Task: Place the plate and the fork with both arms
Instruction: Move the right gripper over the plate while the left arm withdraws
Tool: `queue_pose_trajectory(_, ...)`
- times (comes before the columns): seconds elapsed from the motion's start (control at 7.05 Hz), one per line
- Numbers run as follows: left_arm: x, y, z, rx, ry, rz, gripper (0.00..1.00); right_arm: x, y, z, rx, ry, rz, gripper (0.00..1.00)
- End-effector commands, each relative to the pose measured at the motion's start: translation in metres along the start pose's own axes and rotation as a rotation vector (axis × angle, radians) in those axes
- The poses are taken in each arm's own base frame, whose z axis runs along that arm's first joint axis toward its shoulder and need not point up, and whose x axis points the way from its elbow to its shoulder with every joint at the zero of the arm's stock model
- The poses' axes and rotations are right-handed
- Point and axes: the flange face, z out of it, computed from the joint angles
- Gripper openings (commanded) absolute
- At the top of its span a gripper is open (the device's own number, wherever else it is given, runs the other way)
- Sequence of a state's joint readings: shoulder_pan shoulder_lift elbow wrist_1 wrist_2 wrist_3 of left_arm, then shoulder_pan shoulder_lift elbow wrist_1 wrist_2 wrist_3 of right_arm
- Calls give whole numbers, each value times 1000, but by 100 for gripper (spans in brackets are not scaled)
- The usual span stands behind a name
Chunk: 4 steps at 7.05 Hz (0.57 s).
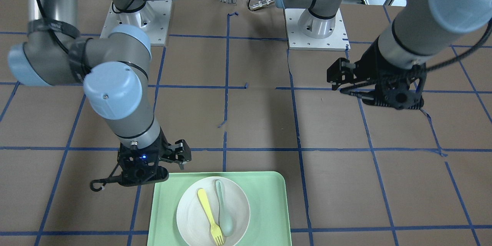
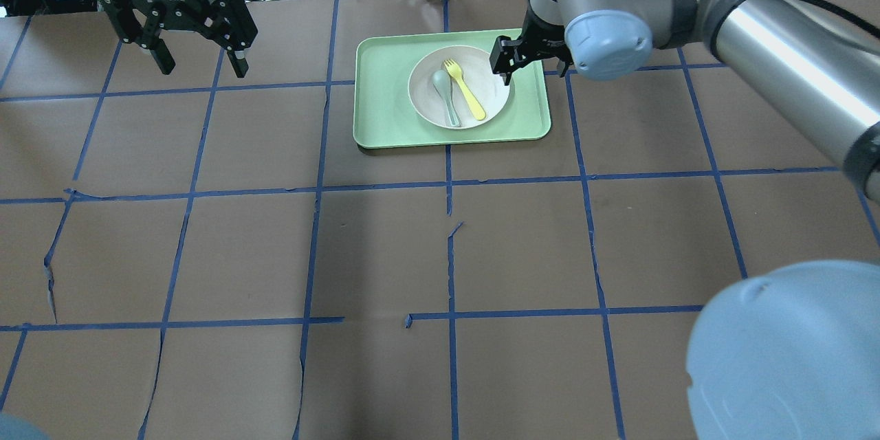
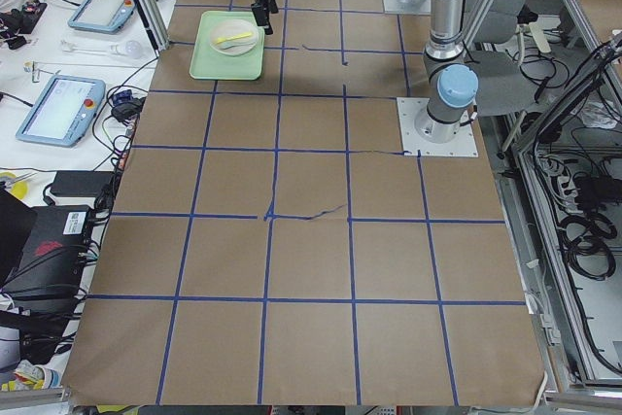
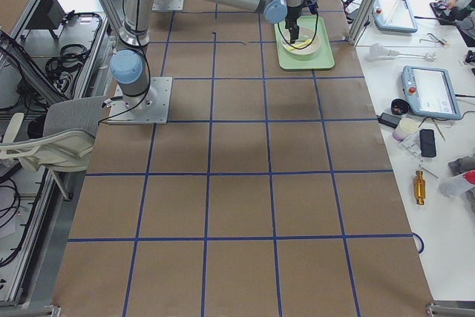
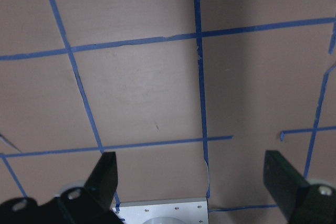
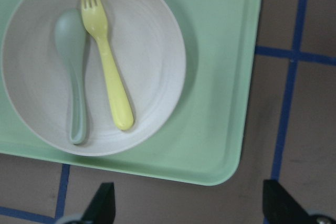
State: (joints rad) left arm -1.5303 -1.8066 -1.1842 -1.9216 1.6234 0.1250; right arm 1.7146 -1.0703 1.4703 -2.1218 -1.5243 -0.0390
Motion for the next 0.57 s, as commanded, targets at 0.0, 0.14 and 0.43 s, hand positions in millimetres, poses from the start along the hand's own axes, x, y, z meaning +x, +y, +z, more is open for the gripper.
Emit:
queue_pose_trajectory(0.0,4,48,-4,6,-8,-13,100,-32,-16,64,73,-37,-130,100)
queue_pose_trajectory(0.14,9,61,3,12,-9,-13,100,-33,-18,70,70,-38,-179,95)
queue_pose_trajectory(0.43,14,78,14,45,-7,-26,100,-38,-32,83,69,-44,-221,64)
